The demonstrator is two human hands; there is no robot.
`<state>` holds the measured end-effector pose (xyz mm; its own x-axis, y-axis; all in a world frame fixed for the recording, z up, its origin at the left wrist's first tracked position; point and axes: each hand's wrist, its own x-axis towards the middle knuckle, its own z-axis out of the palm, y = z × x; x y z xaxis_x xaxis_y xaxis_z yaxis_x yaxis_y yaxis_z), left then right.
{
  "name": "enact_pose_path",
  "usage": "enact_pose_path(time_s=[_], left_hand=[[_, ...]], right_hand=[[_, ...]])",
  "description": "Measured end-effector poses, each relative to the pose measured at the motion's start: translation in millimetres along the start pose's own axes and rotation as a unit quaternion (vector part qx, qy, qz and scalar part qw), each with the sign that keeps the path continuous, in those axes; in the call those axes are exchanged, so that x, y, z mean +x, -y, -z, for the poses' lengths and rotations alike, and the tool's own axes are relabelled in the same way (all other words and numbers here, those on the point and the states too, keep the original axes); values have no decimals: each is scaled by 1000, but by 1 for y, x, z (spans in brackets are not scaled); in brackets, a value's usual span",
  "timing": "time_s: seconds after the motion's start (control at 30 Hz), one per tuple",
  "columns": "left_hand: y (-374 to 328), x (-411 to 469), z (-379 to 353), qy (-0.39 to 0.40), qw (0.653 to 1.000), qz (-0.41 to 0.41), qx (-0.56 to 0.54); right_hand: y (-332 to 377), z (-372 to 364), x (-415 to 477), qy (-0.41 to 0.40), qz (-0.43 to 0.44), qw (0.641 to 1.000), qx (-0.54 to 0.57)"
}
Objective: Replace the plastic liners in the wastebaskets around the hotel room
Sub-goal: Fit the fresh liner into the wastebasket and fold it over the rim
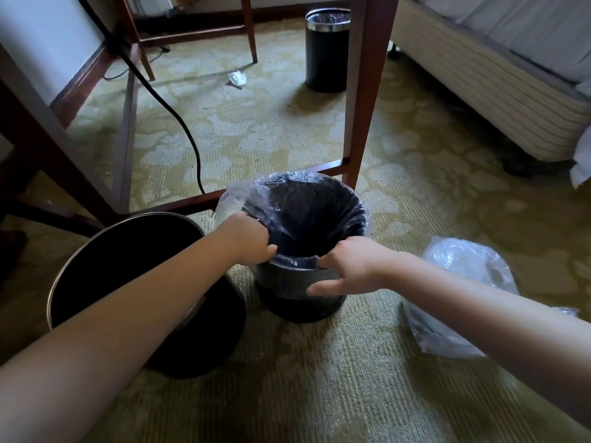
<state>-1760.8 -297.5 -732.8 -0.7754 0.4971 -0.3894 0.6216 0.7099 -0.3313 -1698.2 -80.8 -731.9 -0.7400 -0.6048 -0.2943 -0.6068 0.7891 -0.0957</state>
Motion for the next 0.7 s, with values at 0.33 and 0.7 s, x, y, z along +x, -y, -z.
enact_pose_path(time_s=[0.33, 0.7], left_hand=[[9, 7, -5, -113, 987, 20, -109], [15, 0, -2, -310, 927, 26, -210]], right_hand=[[14, 12, 28, 121, -64, 973, 188], [-12, 25, 48, -225, -111, 941, 227]])
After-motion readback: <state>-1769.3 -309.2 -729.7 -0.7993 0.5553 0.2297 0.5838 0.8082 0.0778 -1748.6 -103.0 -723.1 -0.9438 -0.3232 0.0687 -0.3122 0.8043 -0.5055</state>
